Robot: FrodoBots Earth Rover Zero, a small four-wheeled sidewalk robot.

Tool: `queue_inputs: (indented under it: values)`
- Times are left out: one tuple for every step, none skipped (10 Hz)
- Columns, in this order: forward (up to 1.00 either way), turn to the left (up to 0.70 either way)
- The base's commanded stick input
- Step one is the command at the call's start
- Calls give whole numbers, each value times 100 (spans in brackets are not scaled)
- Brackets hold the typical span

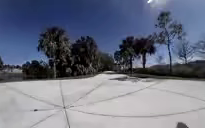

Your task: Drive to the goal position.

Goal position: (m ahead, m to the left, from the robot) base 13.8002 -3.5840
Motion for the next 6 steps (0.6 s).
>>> queue_inputs:
  values:
    - [100,0]
    - [100,0]
    - [100,0]
    - [100,0]
    - [100,0]
    - [100,0]
